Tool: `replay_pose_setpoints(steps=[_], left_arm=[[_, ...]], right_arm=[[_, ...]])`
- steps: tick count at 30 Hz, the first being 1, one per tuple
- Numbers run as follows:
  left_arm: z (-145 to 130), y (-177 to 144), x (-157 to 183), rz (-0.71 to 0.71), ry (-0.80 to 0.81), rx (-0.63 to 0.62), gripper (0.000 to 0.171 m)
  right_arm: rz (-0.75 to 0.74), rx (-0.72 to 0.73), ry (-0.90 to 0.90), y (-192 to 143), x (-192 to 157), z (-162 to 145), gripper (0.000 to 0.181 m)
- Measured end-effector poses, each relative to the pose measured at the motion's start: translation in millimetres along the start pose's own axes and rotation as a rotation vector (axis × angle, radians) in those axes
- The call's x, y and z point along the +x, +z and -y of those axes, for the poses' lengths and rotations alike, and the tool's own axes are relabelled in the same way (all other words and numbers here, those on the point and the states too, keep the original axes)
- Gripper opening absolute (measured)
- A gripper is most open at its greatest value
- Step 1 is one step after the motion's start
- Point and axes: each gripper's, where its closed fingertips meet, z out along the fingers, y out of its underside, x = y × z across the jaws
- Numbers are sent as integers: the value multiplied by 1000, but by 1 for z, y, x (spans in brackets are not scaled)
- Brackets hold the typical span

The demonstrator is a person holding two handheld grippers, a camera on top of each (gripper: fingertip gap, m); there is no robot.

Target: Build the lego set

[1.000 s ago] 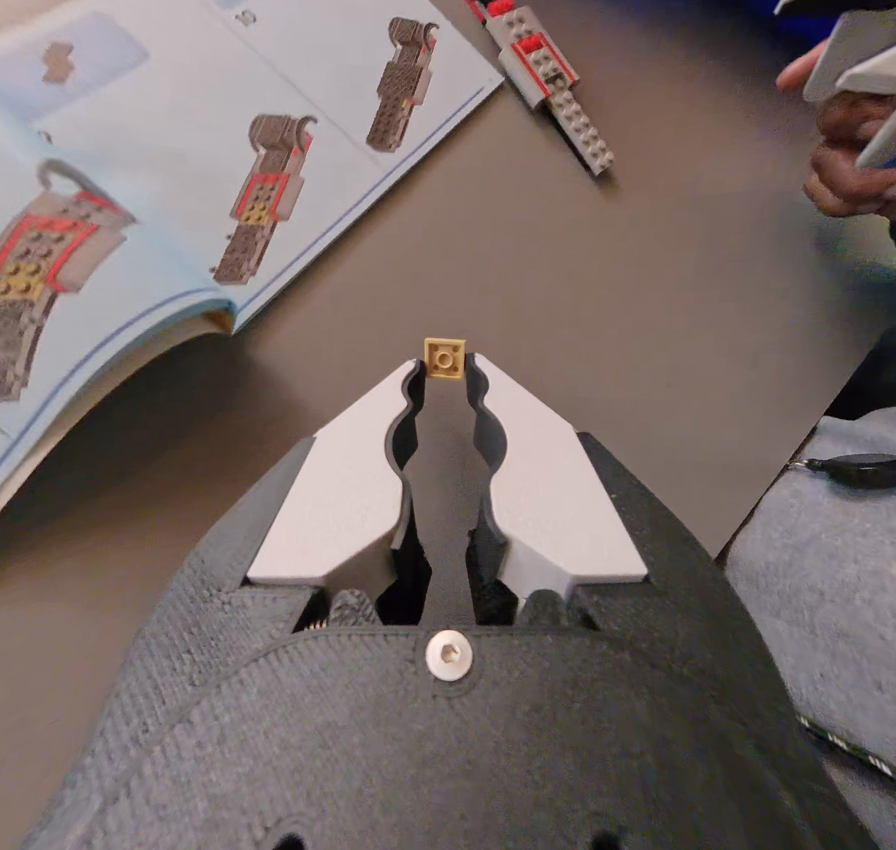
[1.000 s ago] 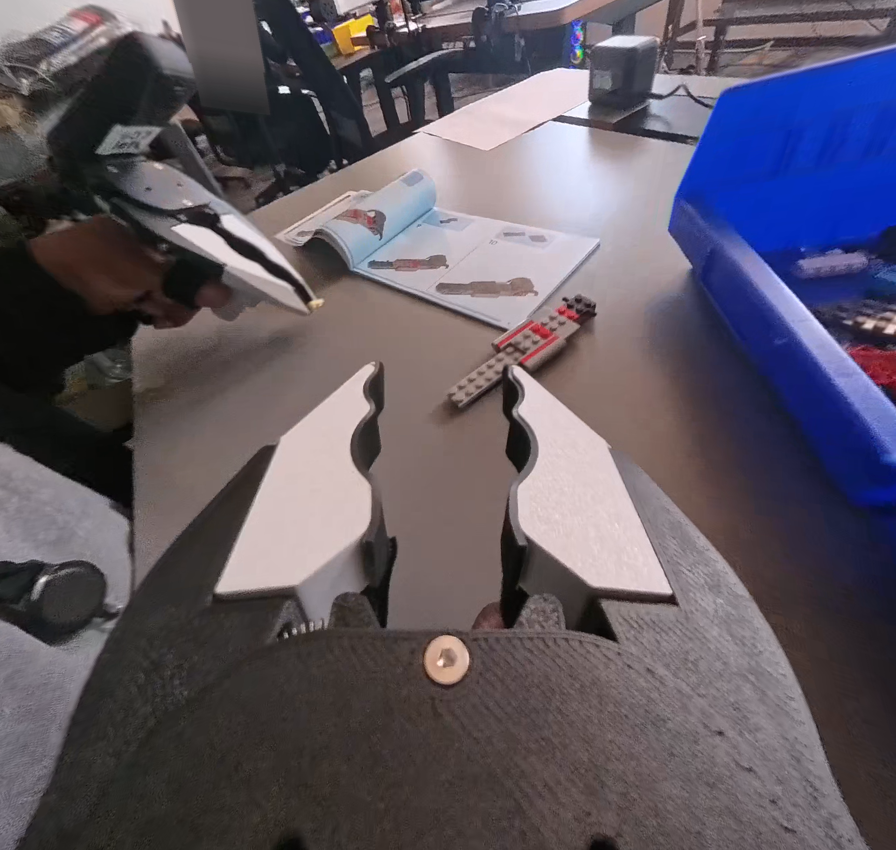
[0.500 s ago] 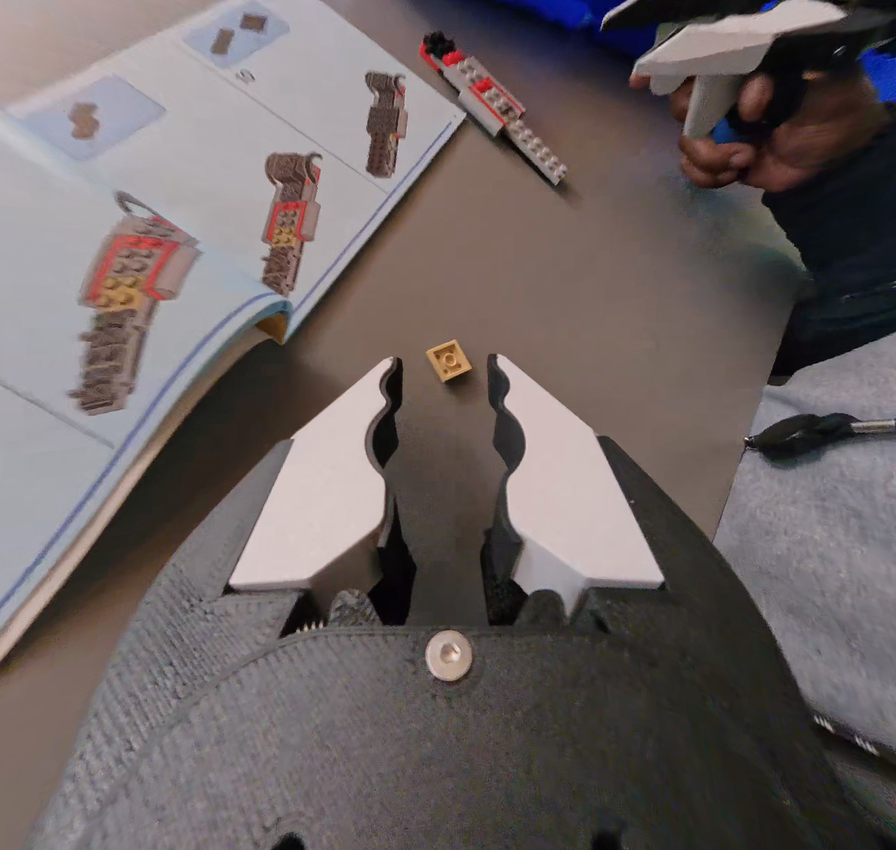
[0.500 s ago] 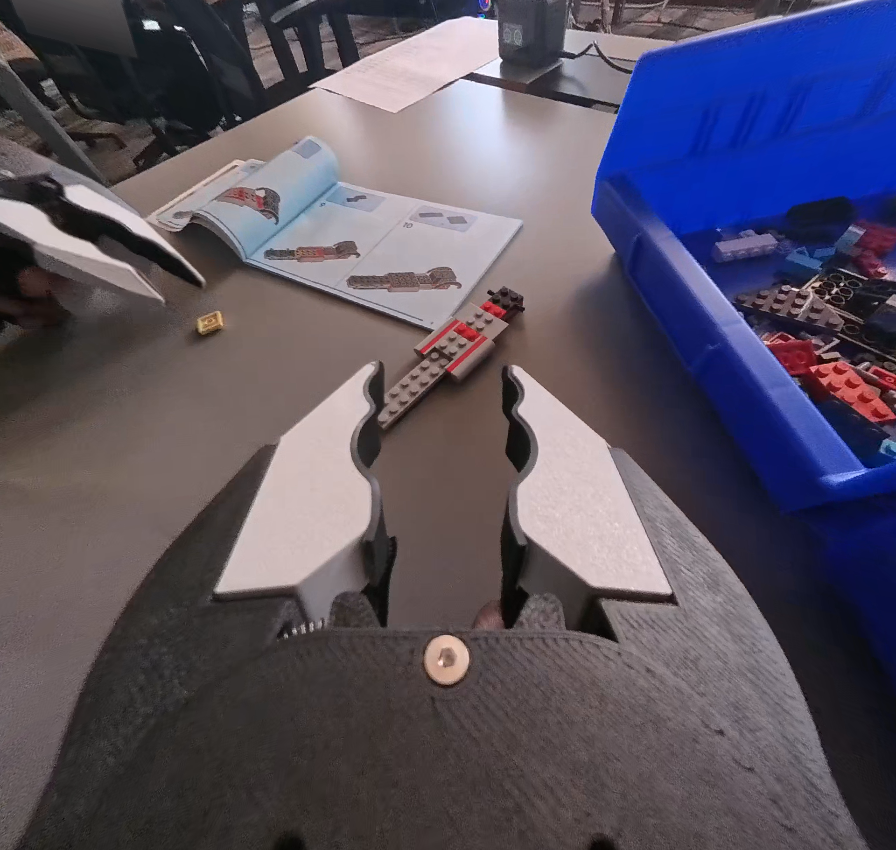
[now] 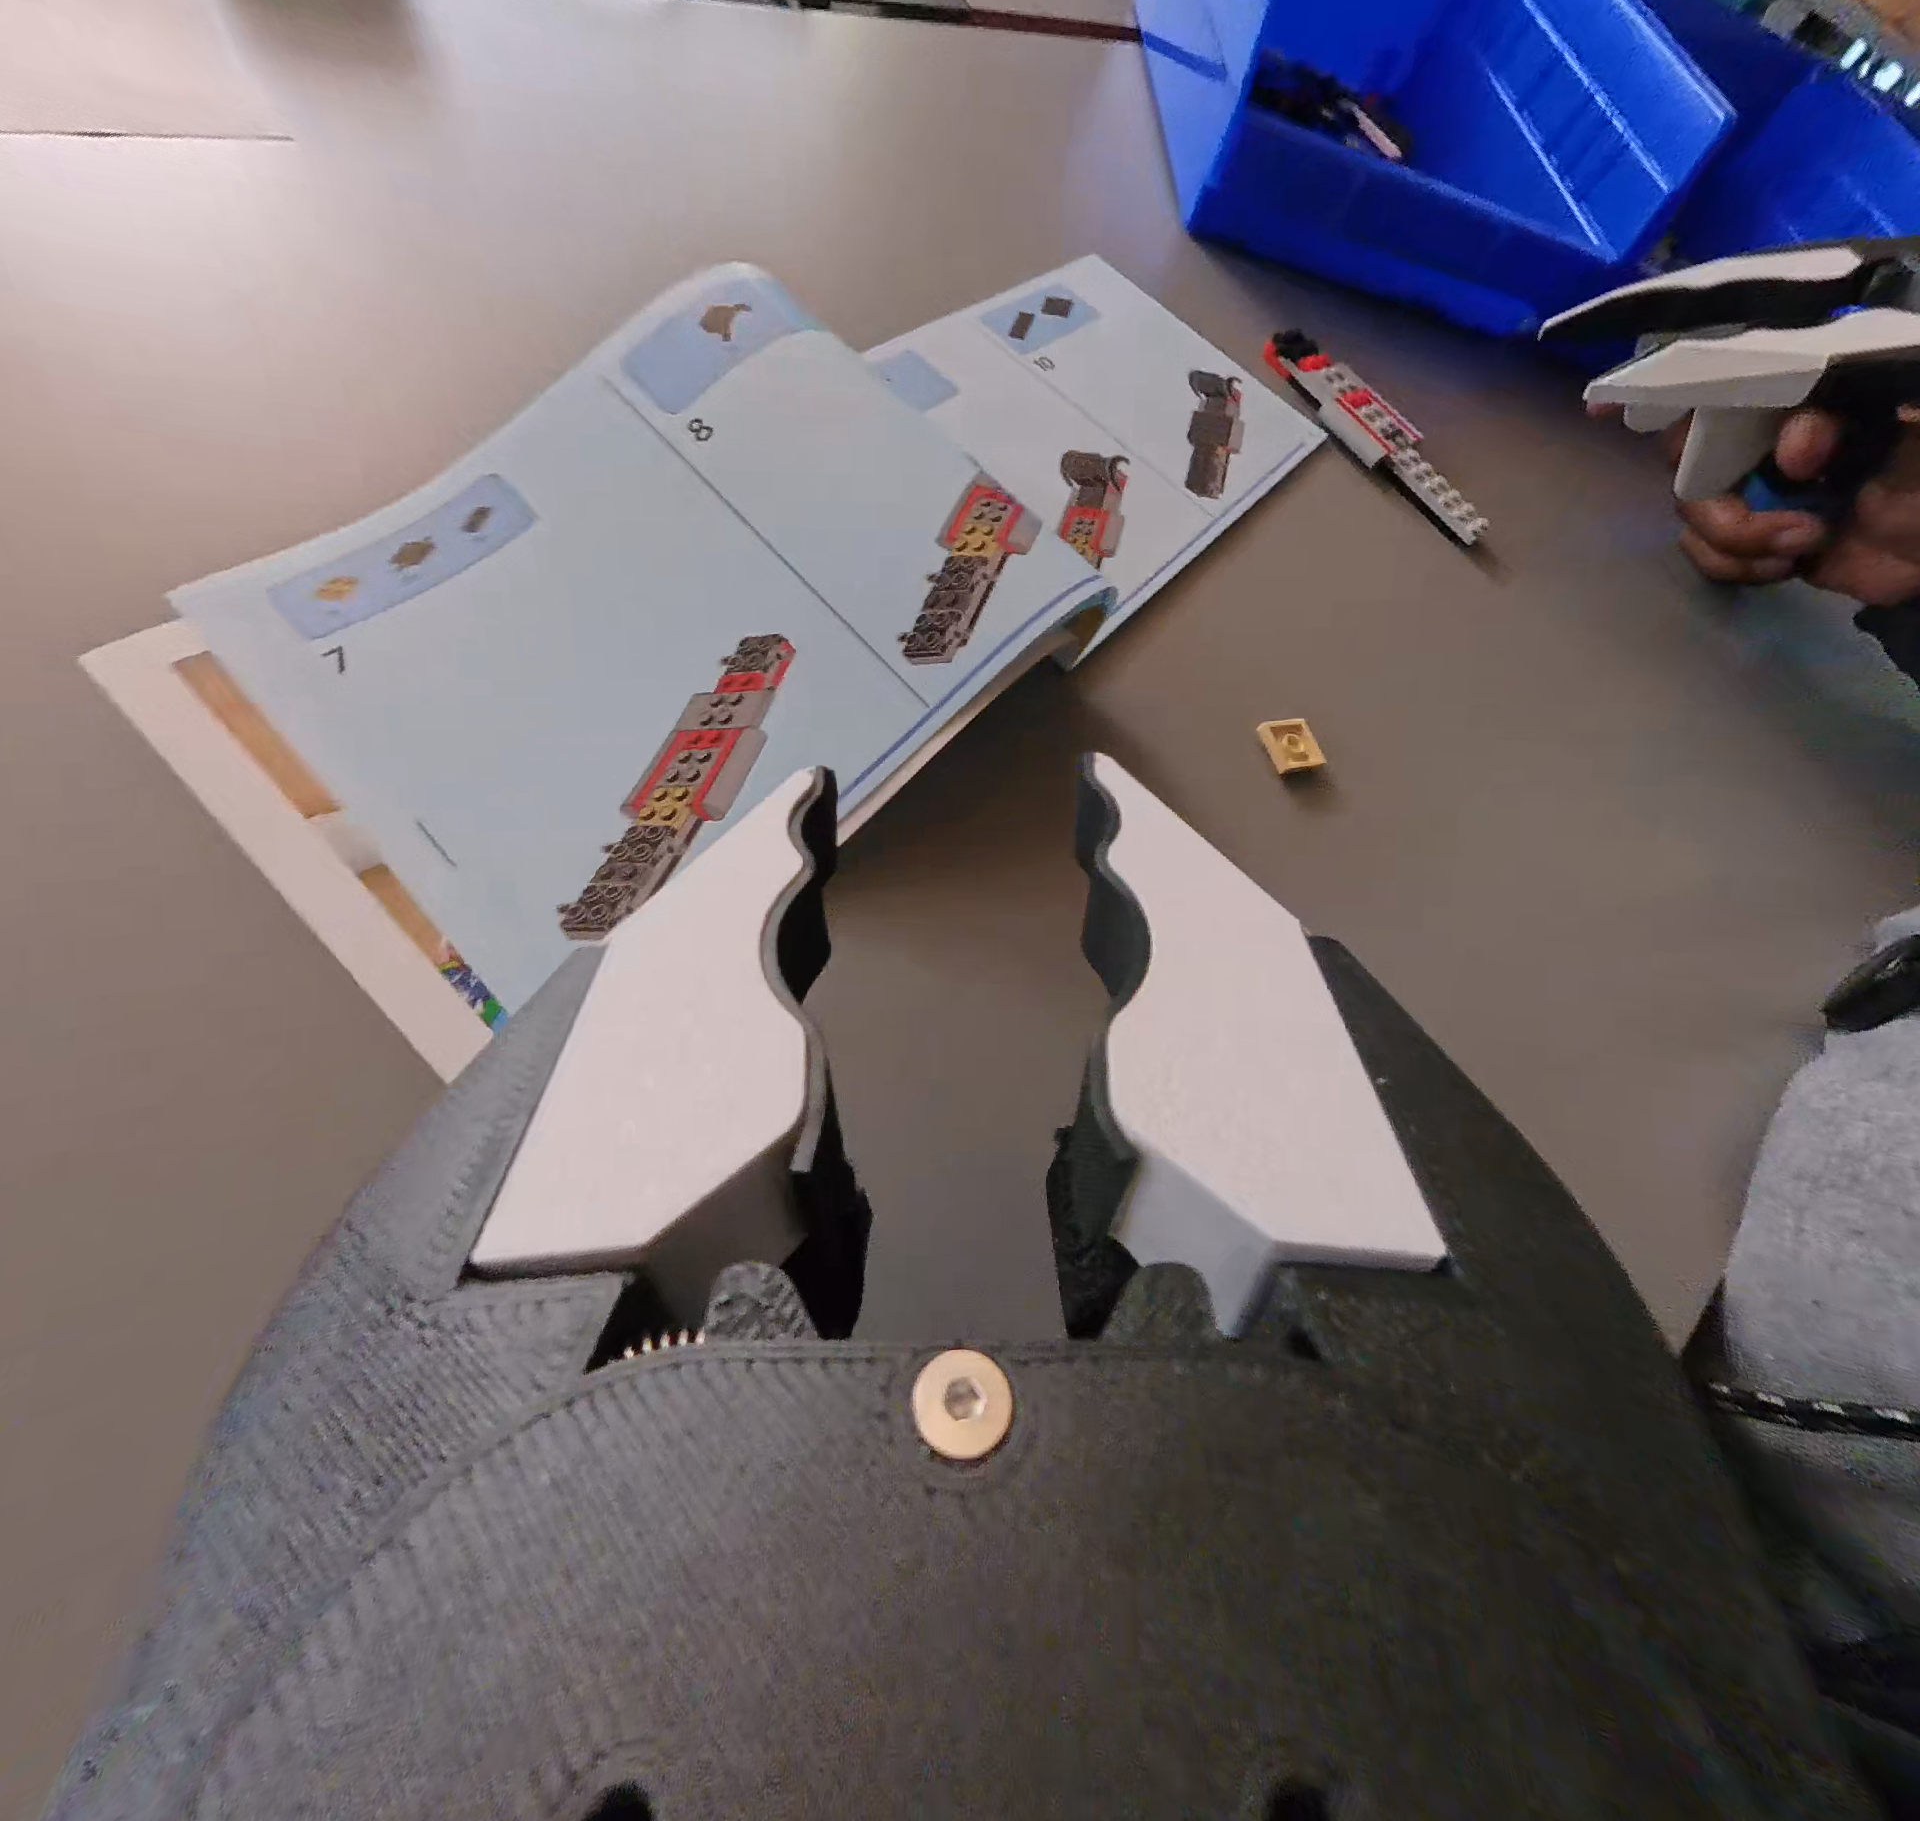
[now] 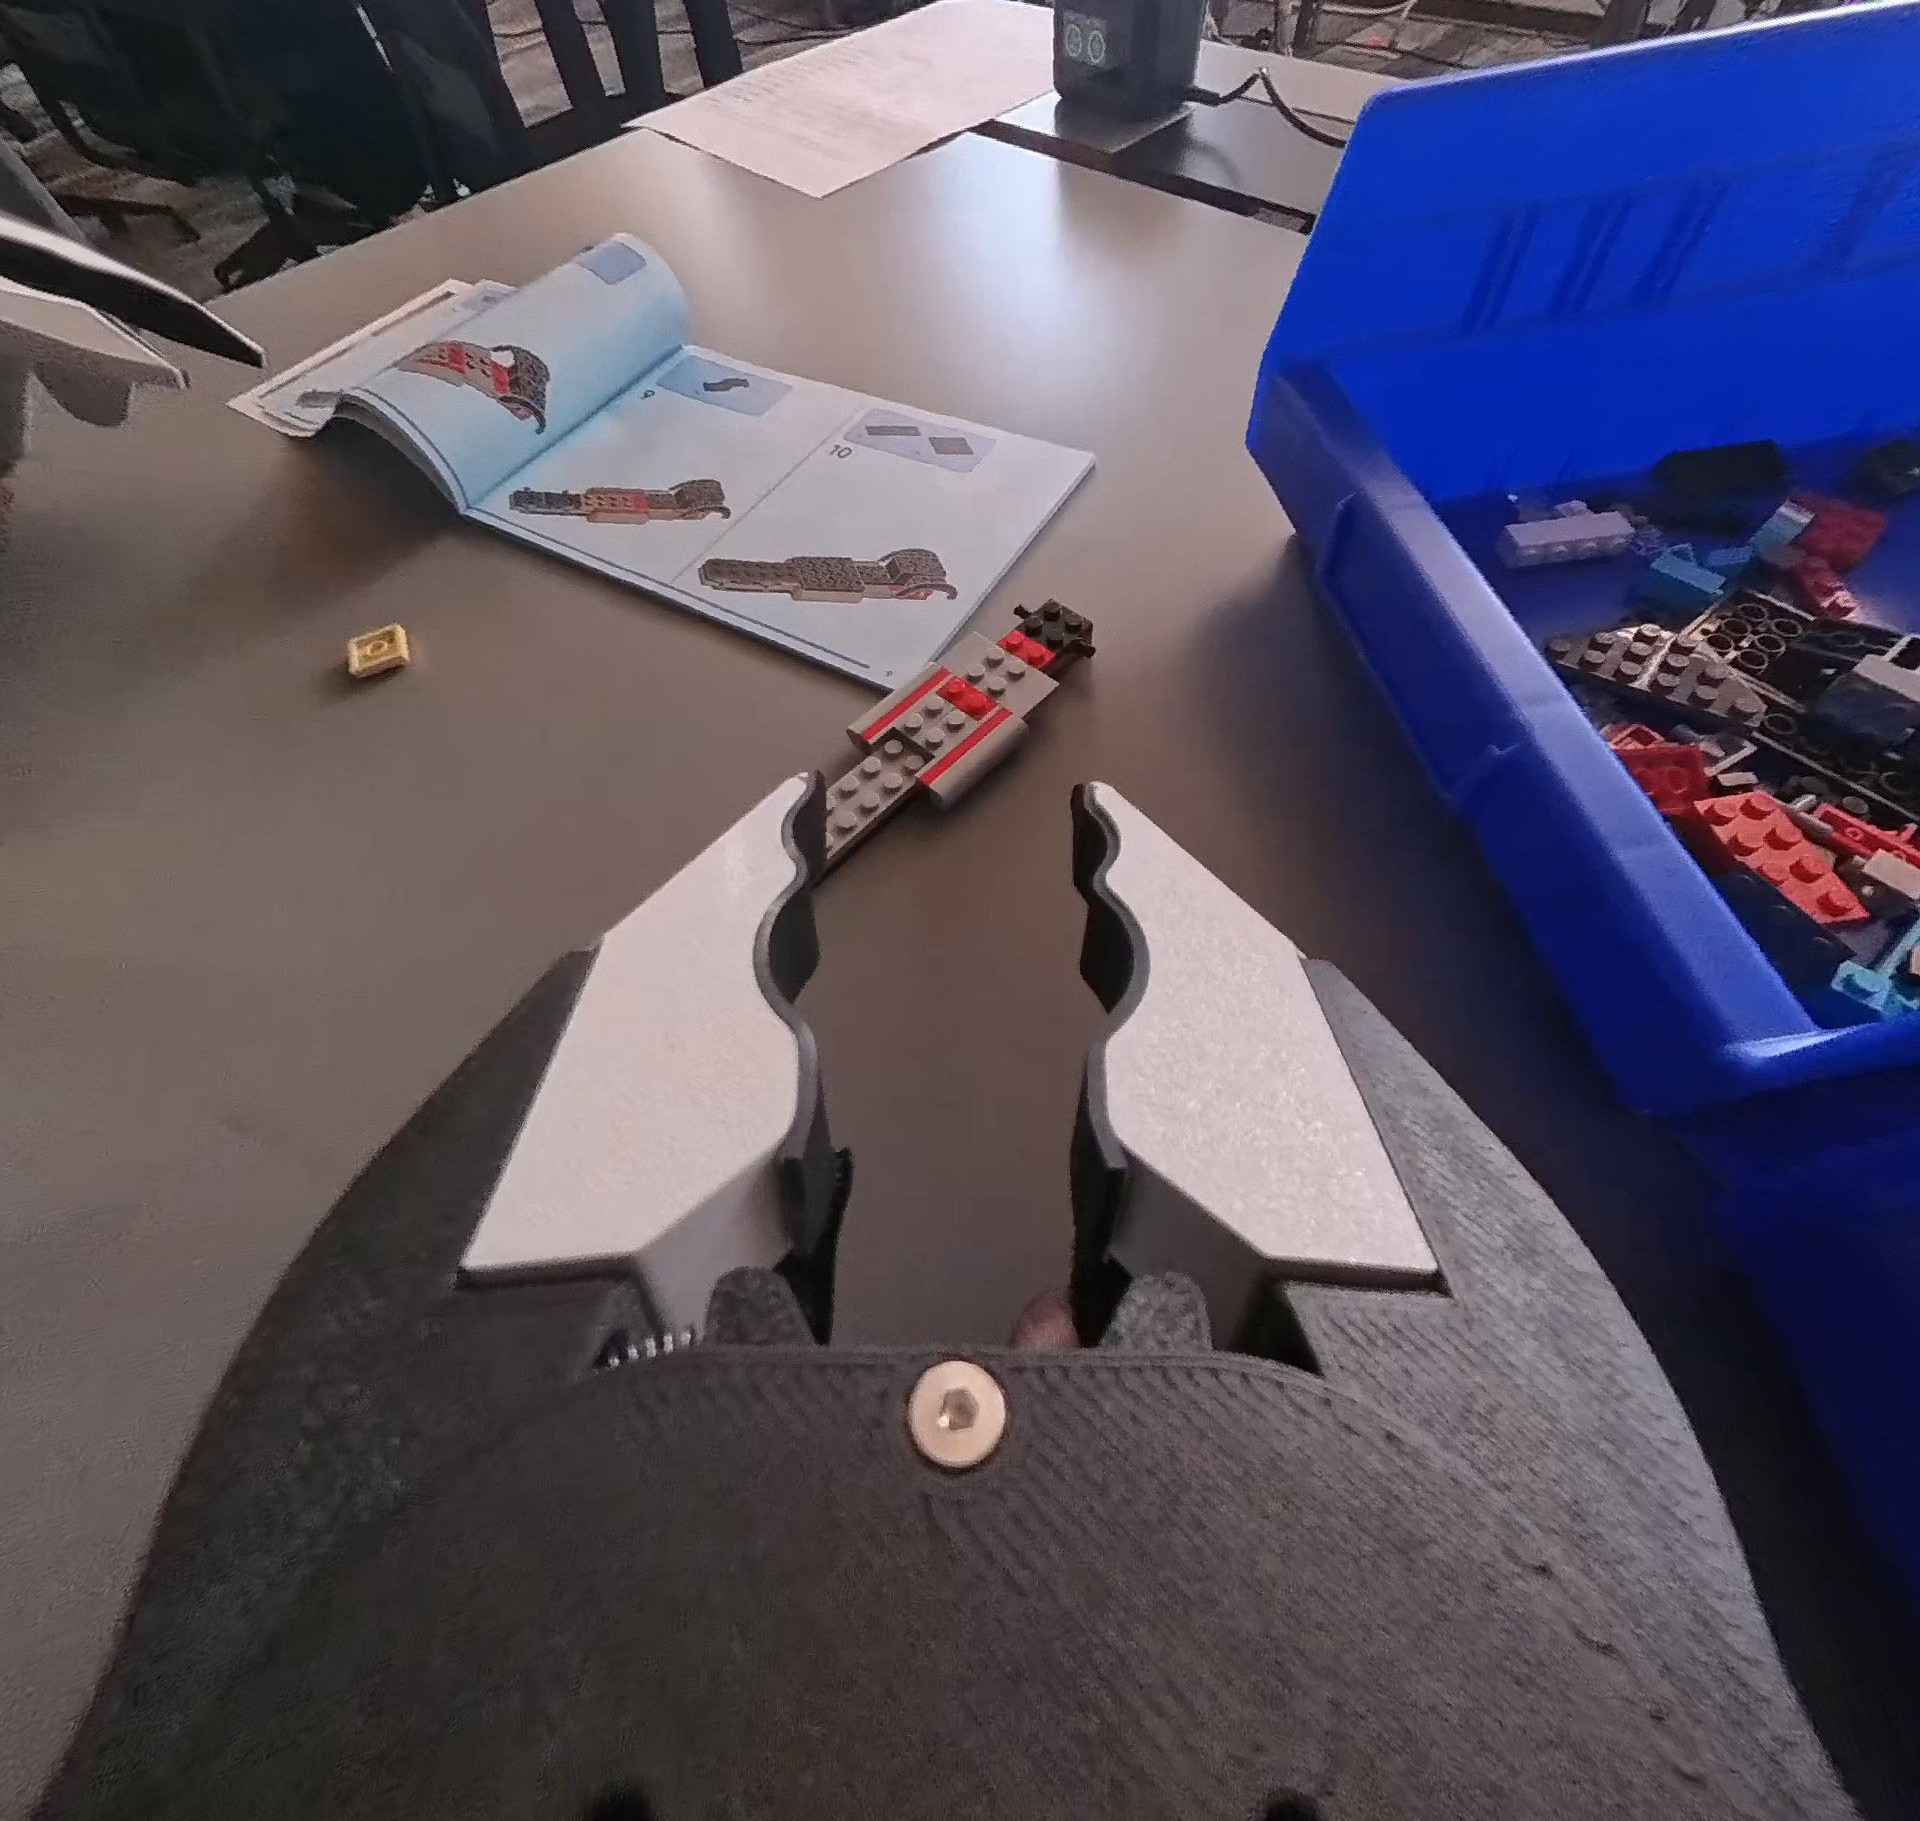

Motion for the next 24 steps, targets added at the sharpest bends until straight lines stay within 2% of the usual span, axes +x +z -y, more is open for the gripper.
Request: replay_pose_setpoints(steps=[5, 13, 24], left_arm=[[2, -3, 1, -4, 4, 57, 49], [-3, 1, -4, 23, -16, 14, 51], [-5, 3, -5, 23, -23, 1, 52]], right_arm=[[-7, 10, -18, -1, -1, 1, 50], [-9, -3, -44, 1, -4, -1, 50], [16, 44, 23, -4, 1, 5, 49]])
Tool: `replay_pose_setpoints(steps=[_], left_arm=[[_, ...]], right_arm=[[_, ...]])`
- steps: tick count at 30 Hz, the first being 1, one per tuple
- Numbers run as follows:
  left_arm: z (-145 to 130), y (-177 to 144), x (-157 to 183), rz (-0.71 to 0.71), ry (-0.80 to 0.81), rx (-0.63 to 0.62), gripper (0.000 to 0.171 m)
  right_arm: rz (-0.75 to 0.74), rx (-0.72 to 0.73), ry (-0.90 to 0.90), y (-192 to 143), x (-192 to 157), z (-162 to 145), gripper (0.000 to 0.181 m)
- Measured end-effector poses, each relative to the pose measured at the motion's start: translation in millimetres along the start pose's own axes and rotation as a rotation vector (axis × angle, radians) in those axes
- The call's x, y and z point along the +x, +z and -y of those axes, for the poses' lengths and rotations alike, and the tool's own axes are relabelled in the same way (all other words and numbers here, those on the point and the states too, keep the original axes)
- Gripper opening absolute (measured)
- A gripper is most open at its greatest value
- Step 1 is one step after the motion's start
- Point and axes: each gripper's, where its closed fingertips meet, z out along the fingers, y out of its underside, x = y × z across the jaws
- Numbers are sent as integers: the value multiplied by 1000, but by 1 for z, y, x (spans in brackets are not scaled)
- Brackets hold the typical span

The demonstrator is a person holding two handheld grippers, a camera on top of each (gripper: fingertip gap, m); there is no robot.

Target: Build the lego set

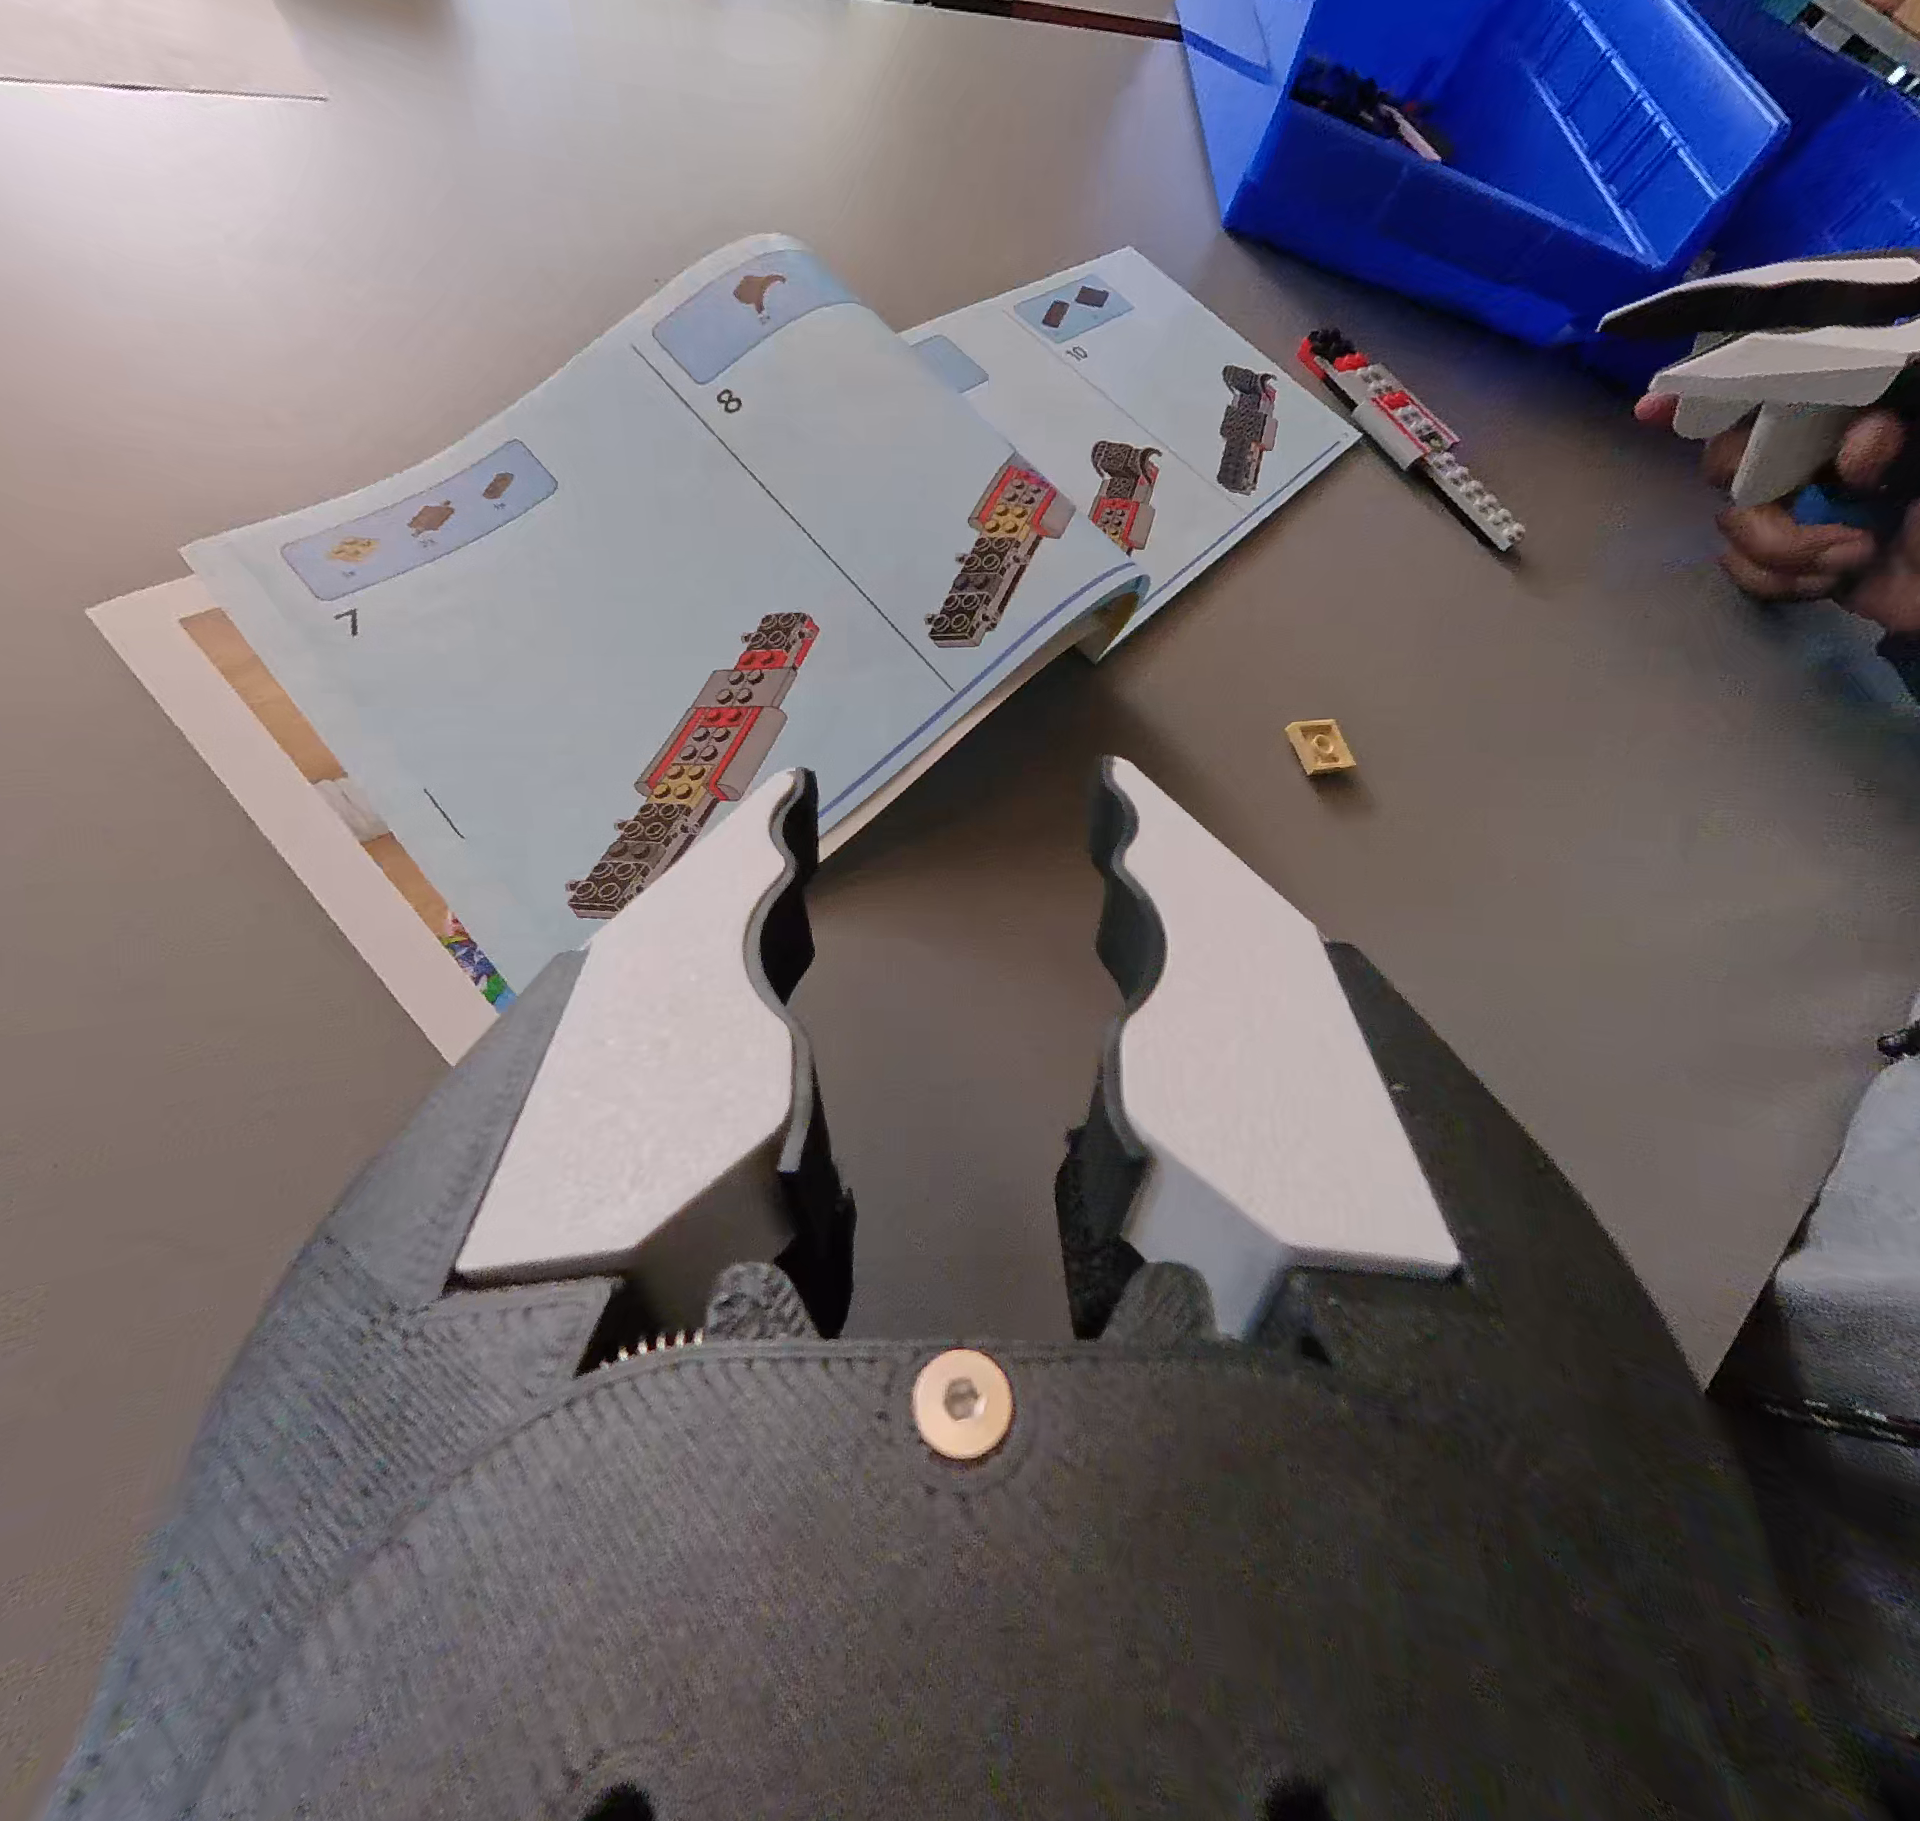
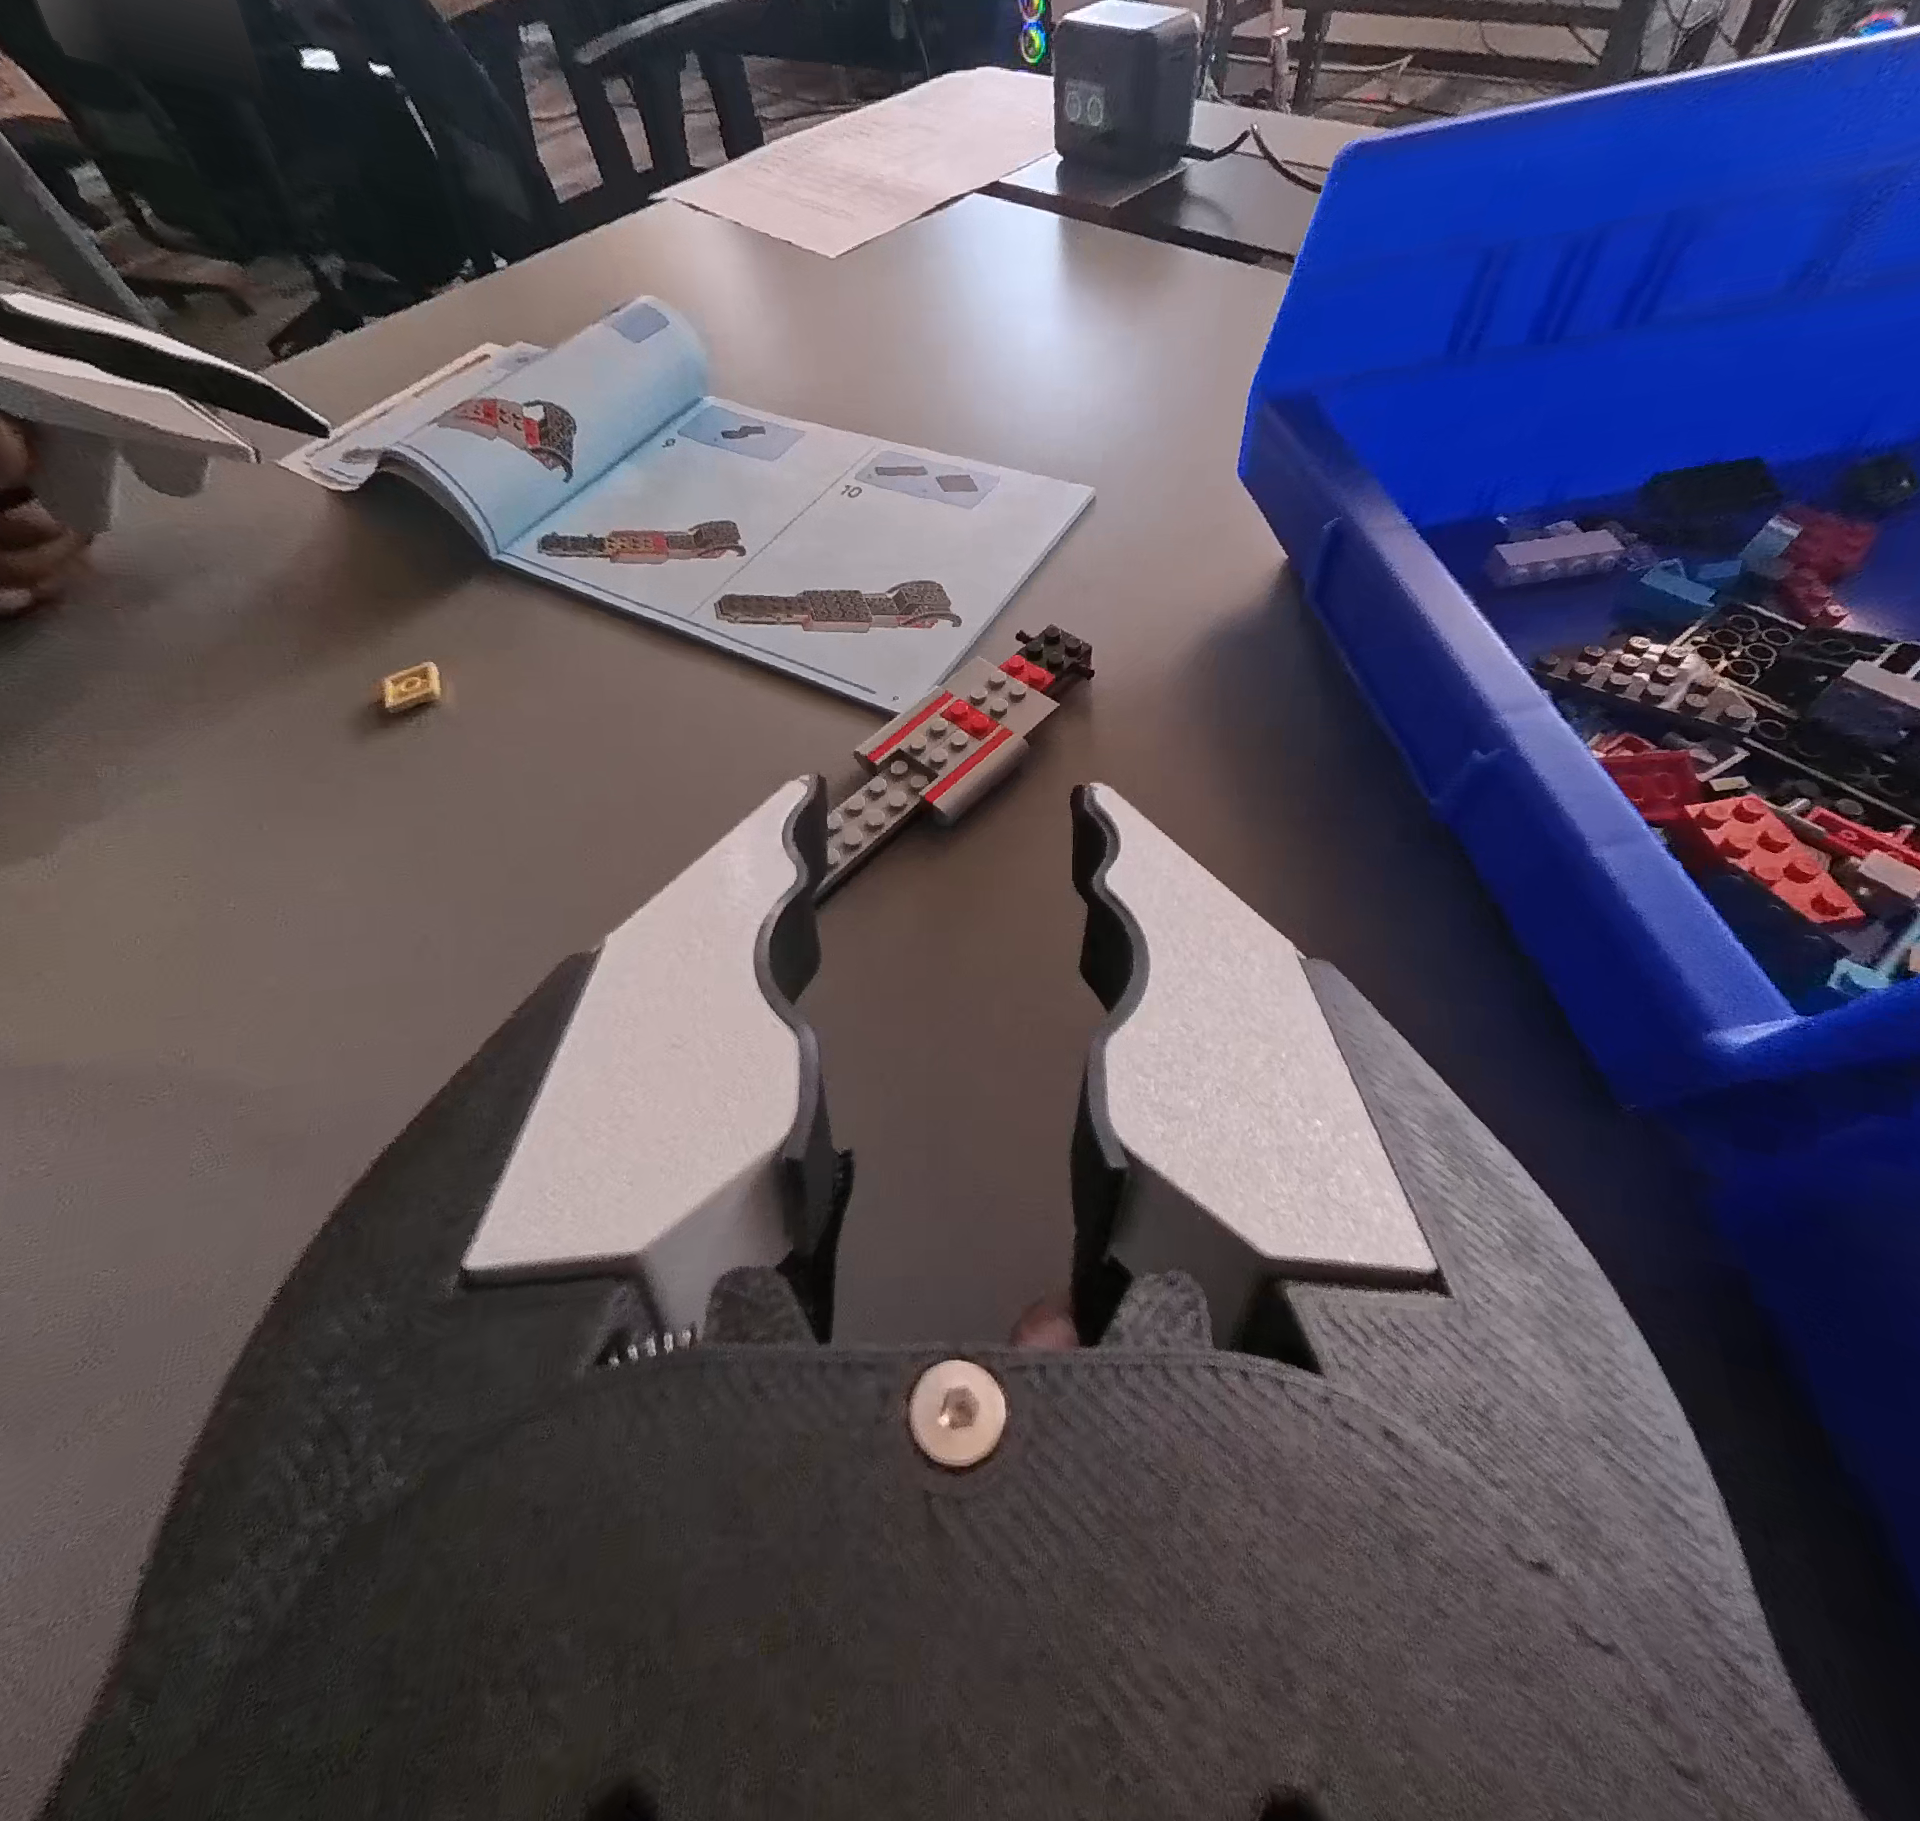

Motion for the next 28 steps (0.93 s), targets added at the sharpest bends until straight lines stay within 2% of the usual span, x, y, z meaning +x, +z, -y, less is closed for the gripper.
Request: replay_pose_setpoints(steps=[9, 13, 23, 28], left_arm=[[-3, 2, -1, 31, 25, -23, 53], [-5, 3, 0, 43, 40, -34, 54], [-12, 9, 0, 120, 125, -87, 56], [-16, 12, 2, 152, 192, -121, 58]], right_arm=[[-59, 90, -24, -11, 4, 11, 49], [-42, 124, -13, -15, 3, 14, 49], [59, 306, 173, -45, 8, 28, 48], [44, 299, 96, -46, -2, 27, 47]])
